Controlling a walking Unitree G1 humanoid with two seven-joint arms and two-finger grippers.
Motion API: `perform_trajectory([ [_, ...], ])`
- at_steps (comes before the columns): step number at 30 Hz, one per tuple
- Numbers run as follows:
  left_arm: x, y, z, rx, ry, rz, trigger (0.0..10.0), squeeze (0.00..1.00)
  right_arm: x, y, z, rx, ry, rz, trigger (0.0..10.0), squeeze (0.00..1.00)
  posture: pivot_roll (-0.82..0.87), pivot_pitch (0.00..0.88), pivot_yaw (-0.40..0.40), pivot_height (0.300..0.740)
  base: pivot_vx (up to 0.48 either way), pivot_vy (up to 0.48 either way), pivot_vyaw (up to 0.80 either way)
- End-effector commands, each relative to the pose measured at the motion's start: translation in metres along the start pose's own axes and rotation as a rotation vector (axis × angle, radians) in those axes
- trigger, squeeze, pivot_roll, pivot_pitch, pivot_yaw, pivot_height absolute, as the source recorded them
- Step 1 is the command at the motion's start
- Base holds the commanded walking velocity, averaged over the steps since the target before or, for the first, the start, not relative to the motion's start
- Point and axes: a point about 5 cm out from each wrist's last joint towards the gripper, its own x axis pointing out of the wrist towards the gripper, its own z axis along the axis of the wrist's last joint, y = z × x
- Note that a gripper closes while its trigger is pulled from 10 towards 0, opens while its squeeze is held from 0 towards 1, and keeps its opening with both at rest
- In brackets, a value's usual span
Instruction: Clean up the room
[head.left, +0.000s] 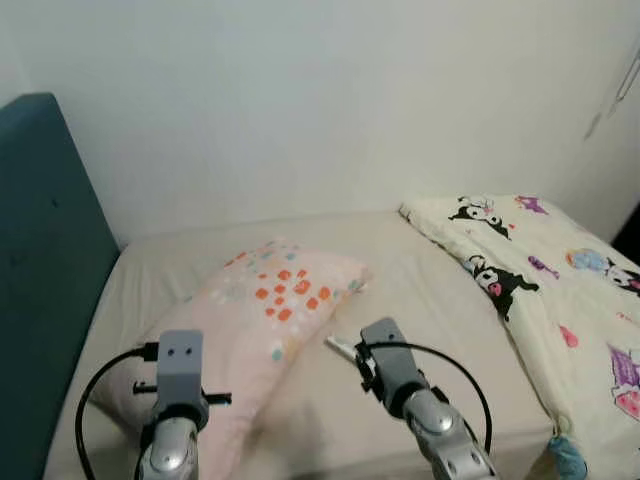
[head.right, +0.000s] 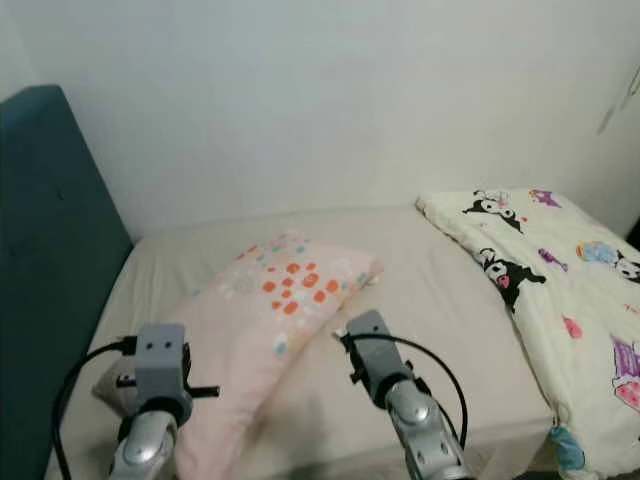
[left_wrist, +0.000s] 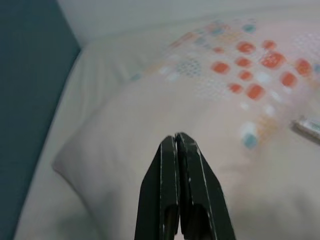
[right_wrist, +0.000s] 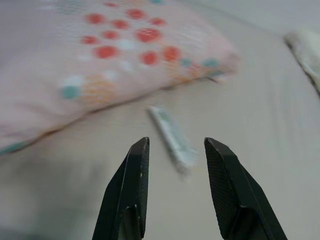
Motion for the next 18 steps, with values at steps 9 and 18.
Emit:
perform_trajectory([
  [9,0.002,-0.003,-0.001,-0.013,0.019,-0.005,10.0,0.00,0.003,-0.019,-0.003,0.007,0.034,-0.087,10.0,0.00,-0.12,0.000,-0.018,0.740,0.000,0.000,0.00],
  [18,0.001,-0.012,0.007,0.055,-0.043,-0.085,10.0,0.00,0.005,-0.030,-0.004,0.041,0.048,-0.130,10.0,0.00,-0.12,0.000,-0.017,0.710,0.000,0.000,0.00],
])
